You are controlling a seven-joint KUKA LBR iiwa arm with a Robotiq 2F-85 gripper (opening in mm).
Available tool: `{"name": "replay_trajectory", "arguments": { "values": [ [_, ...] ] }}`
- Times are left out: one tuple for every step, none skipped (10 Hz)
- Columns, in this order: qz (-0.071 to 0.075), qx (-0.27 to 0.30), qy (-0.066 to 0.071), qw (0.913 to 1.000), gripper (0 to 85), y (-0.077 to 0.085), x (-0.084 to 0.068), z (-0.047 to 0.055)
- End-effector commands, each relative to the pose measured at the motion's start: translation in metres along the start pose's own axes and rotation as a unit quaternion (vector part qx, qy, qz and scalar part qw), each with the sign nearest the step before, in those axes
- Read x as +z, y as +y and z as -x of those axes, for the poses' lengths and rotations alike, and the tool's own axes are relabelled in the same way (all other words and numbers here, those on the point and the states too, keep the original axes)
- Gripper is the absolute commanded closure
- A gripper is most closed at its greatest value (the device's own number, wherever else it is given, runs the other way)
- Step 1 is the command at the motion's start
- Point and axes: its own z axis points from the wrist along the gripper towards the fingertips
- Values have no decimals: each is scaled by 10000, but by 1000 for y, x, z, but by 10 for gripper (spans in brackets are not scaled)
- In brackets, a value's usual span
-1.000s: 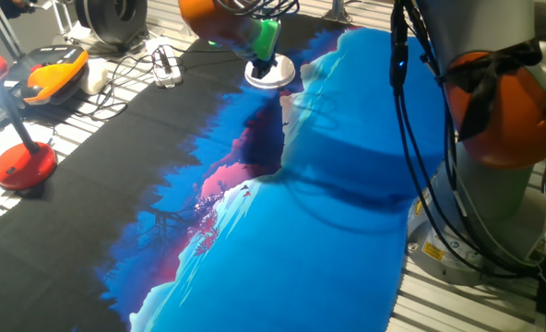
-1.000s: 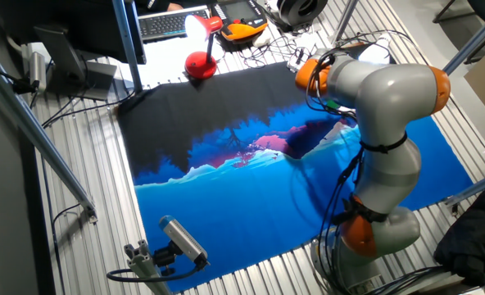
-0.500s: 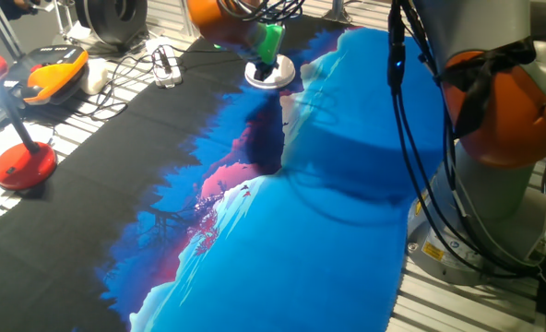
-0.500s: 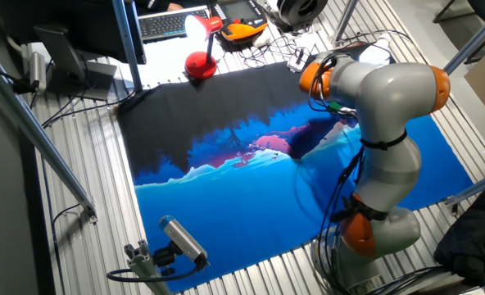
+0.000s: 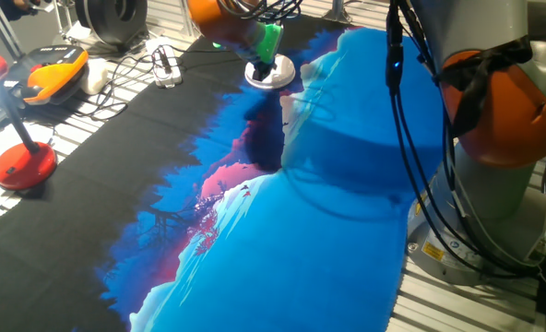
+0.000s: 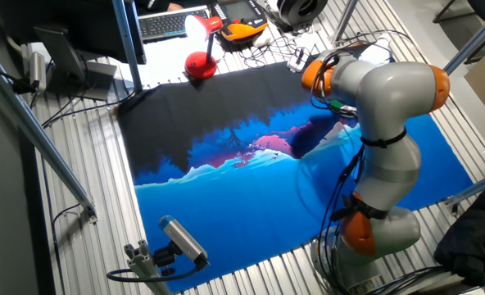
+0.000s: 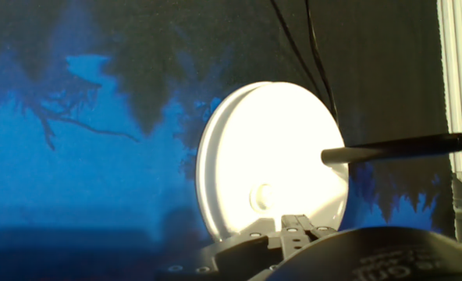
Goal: Turn off the desk lamp by pressing the button
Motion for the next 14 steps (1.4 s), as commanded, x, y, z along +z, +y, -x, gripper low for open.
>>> {"name": "replay_trajectory", "arguments": {
  "values": [
    [11, -5, -7, 10000, 850, 0, 1, 1],
    [19, -1, -12, 10000, 850, 0, 3, 2],
    [18, 16, -21, 10000, 850, 1, 5, 3],
    [18, 23, -30, 10000, 850, 3, 7, 4],
    [18, 27, -35, 10000, 850, 3, 7, 5],
    [18, 31, -40, 10000, 850, 2, 8, 5],
    [26, 35, -45, 10000, 850, 2, 9, 6],
    [26, 43, -55, 10000, 850, 3, 11, 7],
    [34, 43, -56, 10000, 850, 3, 11, 8],
    [34, 47, -60, 10000, 850, 3, 12, 8],
    [34, 47, -60, 10000, 850, 3, 12, 8],
    [49, 48, -62, 10000, 850, 4, 12, 8],
    [80, 46, -60, 9999, 850, 4, 13, 8],
    [72, 46, -59, 9999, 850, 5, 13, 8]
  ]
}}
